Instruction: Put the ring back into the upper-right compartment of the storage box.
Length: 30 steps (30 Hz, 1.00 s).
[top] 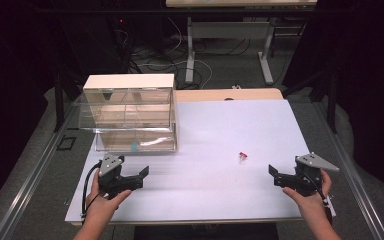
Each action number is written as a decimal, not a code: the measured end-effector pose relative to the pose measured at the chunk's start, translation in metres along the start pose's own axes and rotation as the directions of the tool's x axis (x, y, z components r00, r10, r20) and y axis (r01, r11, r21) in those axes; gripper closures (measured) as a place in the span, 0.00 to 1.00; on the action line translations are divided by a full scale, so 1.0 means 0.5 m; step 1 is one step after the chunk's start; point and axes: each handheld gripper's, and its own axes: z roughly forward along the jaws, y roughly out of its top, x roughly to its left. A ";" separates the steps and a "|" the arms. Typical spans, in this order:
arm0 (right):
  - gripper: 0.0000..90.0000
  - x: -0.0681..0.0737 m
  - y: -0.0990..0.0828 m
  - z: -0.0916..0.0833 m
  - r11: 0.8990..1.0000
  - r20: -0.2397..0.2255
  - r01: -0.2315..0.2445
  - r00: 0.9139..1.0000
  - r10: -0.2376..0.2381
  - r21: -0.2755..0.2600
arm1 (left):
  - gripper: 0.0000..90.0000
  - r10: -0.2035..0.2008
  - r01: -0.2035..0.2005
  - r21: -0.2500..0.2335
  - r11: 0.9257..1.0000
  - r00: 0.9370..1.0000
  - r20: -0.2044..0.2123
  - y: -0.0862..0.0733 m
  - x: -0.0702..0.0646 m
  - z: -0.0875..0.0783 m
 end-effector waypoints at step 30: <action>0.00 -0.003 -0.005 0.001 0.999 -0.020 0.034 0.999 -0.034 -0.017 | 0.11 0.037 -0.038 0.031 0.999 0.998 0.058 -0.003 -0.051 0.024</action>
